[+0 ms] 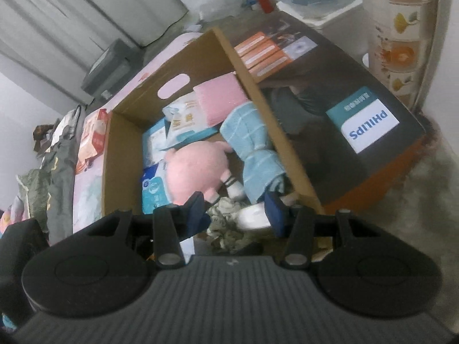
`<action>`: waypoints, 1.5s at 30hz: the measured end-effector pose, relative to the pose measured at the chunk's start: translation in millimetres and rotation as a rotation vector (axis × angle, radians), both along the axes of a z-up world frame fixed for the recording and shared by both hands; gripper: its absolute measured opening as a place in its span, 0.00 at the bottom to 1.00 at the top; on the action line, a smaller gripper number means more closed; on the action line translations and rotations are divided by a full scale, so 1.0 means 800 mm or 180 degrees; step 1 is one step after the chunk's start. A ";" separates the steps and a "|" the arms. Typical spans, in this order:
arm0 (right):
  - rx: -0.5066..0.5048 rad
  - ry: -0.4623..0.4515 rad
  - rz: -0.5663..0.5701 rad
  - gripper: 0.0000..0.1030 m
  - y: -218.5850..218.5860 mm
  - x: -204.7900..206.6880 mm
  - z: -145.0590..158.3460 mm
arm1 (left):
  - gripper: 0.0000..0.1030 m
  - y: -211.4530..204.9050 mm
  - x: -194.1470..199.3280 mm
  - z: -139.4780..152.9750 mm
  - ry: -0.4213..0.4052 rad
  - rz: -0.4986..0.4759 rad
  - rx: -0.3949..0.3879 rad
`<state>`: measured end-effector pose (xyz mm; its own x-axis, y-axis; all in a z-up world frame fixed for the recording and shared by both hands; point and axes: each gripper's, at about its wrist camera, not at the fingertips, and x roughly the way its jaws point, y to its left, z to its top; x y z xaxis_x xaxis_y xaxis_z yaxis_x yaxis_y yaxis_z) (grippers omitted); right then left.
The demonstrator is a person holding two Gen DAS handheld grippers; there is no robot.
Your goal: Organize soft objects
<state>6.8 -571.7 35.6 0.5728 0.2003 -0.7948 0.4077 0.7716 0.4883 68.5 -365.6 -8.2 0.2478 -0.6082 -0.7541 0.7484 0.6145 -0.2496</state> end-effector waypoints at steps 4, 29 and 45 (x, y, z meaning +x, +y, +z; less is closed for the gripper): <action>0.0005 -0.0152 -0.0065 0.46 0.002 -0.011 0.009 | 0.74 0.016 0.000 0.019 -0.0103 0.0044 -0.0095; -0.0402 -0.1366 -0.0185 0.85 0.177 -0.094 0.046 | 1.00 0.269 -0.043 0.098 -0.1248 0.1092 0.0185; -0.1574 -0.1245 0.0303 0.99 0.321 -0.069 0.067 | 1.00 0.363 -0.045 0.087 -0.1276 0.2216 0.0518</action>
